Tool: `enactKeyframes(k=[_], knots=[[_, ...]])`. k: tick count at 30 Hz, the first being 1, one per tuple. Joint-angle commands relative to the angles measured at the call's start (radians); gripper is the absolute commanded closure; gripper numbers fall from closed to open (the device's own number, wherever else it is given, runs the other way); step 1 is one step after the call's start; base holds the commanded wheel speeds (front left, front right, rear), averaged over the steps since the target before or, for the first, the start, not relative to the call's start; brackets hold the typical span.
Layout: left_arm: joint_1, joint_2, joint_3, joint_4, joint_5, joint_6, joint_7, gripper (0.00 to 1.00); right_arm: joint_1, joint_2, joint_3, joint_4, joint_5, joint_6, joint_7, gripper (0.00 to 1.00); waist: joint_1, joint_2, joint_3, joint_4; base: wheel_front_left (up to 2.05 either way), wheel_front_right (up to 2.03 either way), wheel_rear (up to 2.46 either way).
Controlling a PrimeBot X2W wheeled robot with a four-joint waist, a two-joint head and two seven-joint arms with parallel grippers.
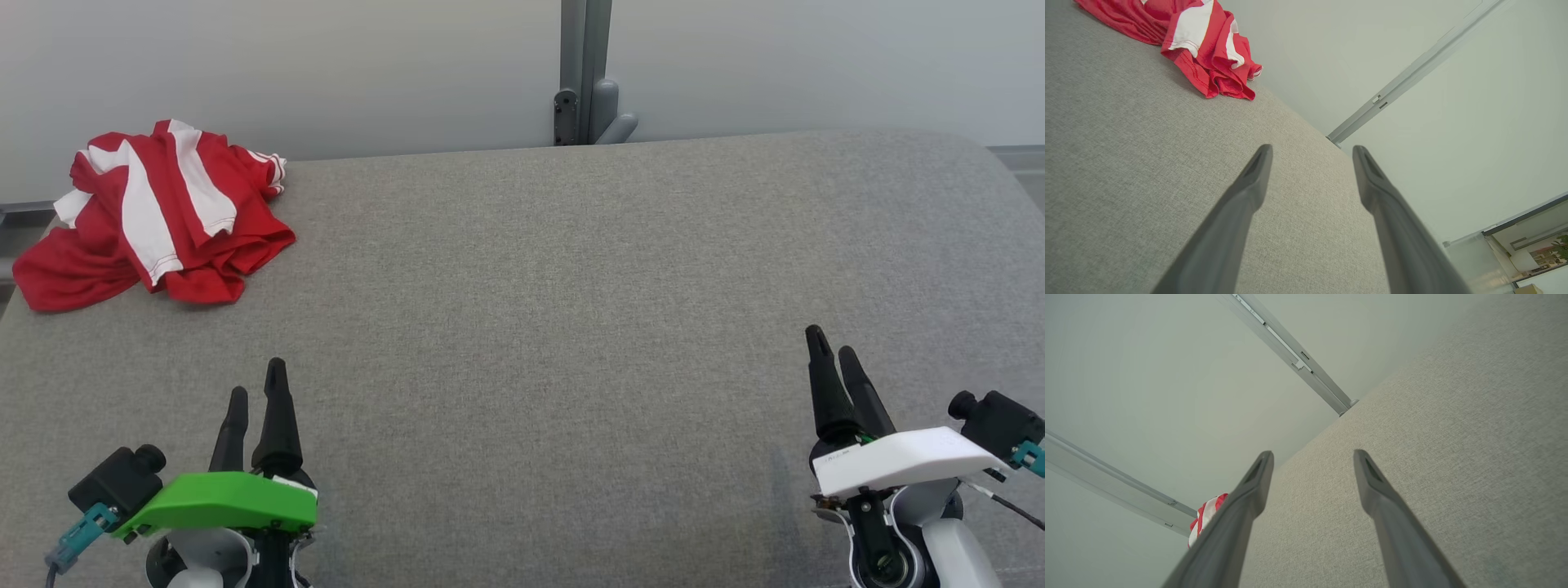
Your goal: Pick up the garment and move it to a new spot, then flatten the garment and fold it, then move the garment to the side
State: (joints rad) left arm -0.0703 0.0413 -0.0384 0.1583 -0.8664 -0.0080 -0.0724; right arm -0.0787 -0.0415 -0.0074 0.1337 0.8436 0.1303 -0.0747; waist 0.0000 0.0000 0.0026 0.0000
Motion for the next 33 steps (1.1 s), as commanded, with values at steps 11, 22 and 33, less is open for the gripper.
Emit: enactKeyframes(k=[11,22,33], knots=[[0.032,0.008,-0.032,-0.043,0.208,0.032,-0.041,0.0,0.021,-0.007,0.03,-0.03,-0.187,0.0,-0.043,0.0,0.0,0.0,-0.001,0.001,0.0,0.0,0.0],[0.057,0.009,-0.058,-0.045,0.35,0.051,-0.074,0.0,0.035,-0.008,0.048,-0.022,-0.322,0.0,-0.073,0.0,0.0,0.0,-0.002,0.001,0.0,0.0,0.0],[0.076,0.009,-0.066,-0.049,0.451,0.063,-0.099,0.0,0.042,-0.009,0.064,-0.032,-0.428,0.0,-0.099,0.0,0.0,0.0,-0.001,0.001,0.0,0.0,0.0]])
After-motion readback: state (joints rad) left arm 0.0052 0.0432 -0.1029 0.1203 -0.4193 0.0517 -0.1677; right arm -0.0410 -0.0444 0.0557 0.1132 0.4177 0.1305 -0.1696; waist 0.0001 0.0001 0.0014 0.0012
